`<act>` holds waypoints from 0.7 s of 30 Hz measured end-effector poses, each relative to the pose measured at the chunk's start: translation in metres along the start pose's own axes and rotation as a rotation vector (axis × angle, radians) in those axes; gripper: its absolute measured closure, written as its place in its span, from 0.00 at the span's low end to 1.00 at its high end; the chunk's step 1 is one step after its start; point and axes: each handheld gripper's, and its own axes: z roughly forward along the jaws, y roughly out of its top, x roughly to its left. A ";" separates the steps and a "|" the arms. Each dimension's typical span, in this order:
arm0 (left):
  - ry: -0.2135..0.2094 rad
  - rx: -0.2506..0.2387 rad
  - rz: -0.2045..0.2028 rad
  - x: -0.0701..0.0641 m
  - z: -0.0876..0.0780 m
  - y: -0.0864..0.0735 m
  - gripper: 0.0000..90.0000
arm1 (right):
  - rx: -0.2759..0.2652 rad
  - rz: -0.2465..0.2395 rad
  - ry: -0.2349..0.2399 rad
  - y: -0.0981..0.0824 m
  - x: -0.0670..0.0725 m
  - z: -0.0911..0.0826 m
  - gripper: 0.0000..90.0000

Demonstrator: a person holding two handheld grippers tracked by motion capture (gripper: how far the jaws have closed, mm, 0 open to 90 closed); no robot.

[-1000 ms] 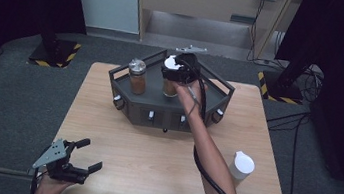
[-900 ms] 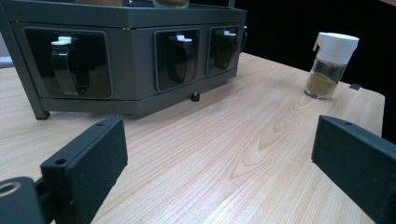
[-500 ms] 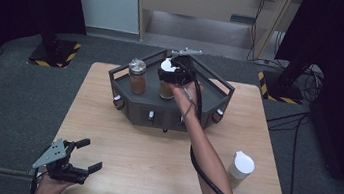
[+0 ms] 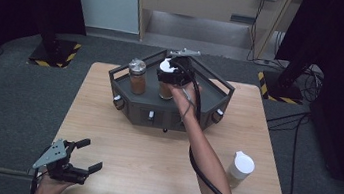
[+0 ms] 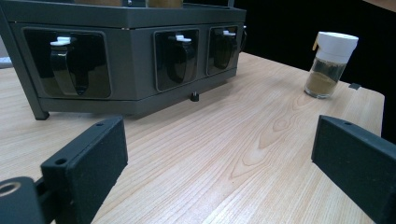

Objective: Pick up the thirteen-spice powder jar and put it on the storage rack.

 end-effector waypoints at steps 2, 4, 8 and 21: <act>0.000 0.000 0.001 0.000 0.000 0.000 0.03 | -0.002 0.001 0.000 -0.001 0.000 0.000 0.33; 0.000 0.000 0.001 0.000 0.000 0.000 0.03 | -0.003 0.002 0.002 -0.001 0.000 0.000 0.33; -0.002 0.000 0.004 0.000 0.000 0.000 0.03 | -0.012 0.001 -0.014 -0.002 0.002 -0.002 0.21; -0.004 0.007 0.009 0.000 0.001 0.001 0.03 | -0.119 -0.037 0.015 -0.008 -0.004 -0.044 0.10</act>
